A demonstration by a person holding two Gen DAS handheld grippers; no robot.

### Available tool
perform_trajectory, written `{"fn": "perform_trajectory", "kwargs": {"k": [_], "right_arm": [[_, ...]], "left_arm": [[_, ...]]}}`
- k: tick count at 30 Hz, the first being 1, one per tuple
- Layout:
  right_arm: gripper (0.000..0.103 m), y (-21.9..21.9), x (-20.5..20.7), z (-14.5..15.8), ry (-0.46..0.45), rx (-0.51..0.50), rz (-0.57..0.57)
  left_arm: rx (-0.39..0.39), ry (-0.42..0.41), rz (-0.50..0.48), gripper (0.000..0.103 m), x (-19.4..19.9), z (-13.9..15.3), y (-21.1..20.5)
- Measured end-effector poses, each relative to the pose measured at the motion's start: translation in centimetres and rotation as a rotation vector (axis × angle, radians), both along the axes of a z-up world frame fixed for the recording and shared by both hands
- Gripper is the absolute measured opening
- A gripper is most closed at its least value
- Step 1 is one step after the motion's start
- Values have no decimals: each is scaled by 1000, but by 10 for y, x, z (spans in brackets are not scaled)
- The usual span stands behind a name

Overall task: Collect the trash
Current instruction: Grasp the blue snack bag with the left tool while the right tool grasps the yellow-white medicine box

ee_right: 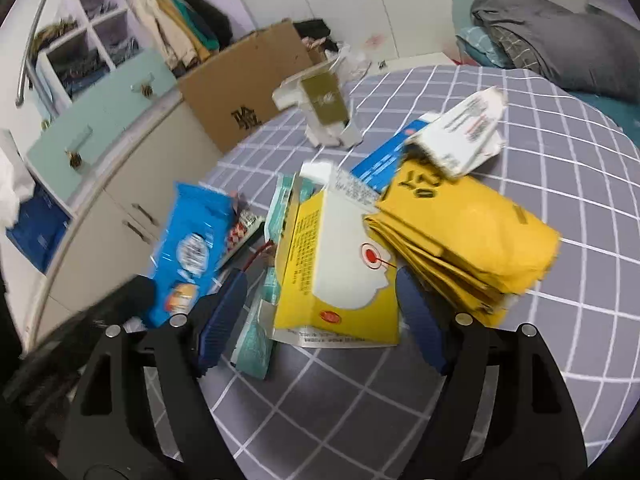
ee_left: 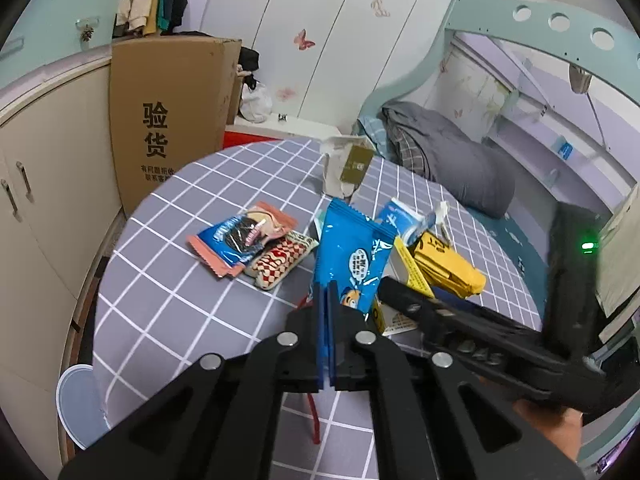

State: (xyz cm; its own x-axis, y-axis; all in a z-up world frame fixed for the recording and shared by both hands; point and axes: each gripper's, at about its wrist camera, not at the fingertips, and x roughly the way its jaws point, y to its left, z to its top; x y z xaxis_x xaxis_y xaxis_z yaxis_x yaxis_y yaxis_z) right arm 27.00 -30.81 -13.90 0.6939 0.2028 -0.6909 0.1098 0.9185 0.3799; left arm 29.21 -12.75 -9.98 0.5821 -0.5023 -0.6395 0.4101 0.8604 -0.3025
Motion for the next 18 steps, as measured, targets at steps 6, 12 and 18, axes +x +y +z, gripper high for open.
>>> {"fn": "perform_trajectory", "kwargs": {"k": [6, 12, 18], "right_arm": [[55, 5, -9, 3, -19, -63, -2], [54, 6, -31, 22, -85, -63, -20], [54, 26, -48, 48, -141, -49, 17]], "left_arm": [[-22, -8, 20, 1, -6, 4, 14], [-61, -4, 44, 1, -12, 6, 34], [-118, -21, 74, 1, -25, 15, 63]]}}
